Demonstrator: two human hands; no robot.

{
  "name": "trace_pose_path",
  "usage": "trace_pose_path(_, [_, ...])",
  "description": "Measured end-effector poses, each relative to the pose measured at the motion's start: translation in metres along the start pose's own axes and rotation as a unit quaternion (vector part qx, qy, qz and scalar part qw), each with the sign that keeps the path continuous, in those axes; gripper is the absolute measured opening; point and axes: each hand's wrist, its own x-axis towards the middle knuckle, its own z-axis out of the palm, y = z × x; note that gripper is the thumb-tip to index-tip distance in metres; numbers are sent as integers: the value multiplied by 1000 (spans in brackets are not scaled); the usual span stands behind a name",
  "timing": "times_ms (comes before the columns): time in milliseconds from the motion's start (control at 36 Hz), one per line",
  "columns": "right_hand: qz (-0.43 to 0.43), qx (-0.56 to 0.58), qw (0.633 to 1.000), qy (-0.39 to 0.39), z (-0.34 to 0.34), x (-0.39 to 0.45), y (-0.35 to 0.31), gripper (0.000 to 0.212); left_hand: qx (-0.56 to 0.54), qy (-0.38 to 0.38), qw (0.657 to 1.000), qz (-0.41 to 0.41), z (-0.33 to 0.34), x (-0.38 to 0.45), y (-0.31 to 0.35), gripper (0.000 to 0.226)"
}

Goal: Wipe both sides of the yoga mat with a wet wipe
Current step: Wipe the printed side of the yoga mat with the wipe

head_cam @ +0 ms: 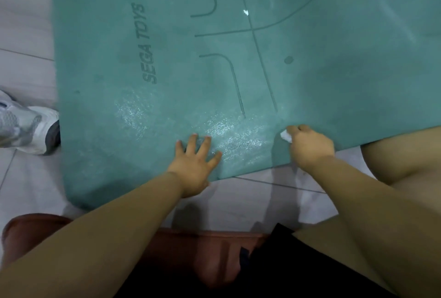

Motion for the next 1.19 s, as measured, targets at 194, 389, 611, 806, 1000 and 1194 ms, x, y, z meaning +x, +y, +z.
trace_pose_path(194, [-23, -1, 999, -32, -6, -5, 1, 46, 63, -20, 998, 9, -16, 5, -11, 80])
trace_pose_path(389, [-30, 3, 999, -42, -4, -9, -1, 44, -13, -49, 997, -54, -15, -1, 2, 90])
trace_pose_path(611, [-42, -12, 999, -28, 3, -7, 2, 46, 34, -24, 999, -30, 3, 0, 16, 67])
trace_pose_path(806, [-91, -23, 994, -57, -1, 0, 9, 68, 37, -38, 999, 7, -12, 0, 8, 79])
trace_pose_path(1000, [-143, -15, 985, -99, 2, -9, 4, 66, 114, 8, 993, -22, -63, -23, -28, 61])
trace_pose_path(1194, [-159, -20, 987, 30, -18, -30, -26, 61, 179, 35, 981, -67, -116, -73, -61, 53])
